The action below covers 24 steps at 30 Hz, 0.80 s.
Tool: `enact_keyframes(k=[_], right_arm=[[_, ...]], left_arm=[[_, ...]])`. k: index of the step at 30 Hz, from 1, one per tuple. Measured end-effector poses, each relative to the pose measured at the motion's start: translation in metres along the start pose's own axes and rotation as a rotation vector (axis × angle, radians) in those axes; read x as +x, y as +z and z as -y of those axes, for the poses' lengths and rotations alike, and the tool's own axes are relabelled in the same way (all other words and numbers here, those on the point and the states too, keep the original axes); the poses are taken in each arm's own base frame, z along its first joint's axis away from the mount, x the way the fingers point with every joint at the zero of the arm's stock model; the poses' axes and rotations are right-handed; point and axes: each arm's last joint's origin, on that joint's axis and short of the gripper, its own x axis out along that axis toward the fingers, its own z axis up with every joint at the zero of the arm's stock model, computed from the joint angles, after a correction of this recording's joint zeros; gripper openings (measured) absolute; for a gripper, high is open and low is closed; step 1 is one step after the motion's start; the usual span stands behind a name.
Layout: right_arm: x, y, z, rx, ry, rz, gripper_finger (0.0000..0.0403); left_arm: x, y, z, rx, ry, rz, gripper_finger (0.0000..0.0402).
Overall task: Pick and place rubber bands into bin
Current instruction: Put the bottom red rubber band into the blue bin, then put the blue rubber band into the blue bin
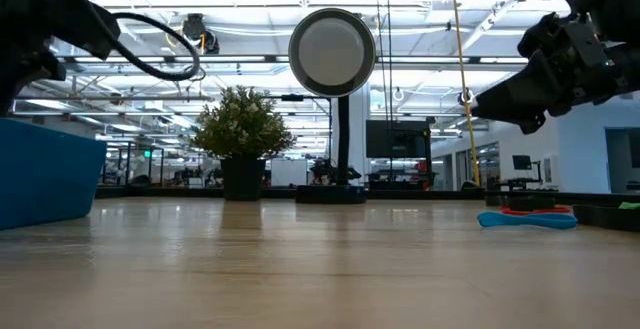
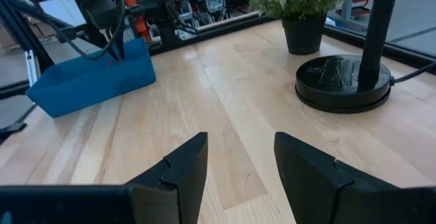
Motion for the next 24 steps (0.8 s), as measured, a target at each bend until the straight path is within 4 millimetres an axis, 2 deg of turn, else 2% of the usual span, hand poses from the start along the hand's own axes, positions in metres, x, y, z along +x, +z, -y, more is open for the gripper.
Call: enact_keyframes(k=[11, 24], right_arm=[[0.0, 0.008, -0.002, -0.002, 0.023, 0.085, 0.0164], [-0.001, 0.01, -0.003, -0.055, 0.029, 0.105, 0.0164]], left_arm=[[-0.02, -0.006, -0.009, 0.005, -0.054, 0.033, 0.0071], [-0.076, -0.008, -0.019, 0.12, -0.163, 0.669, 0.0072]])
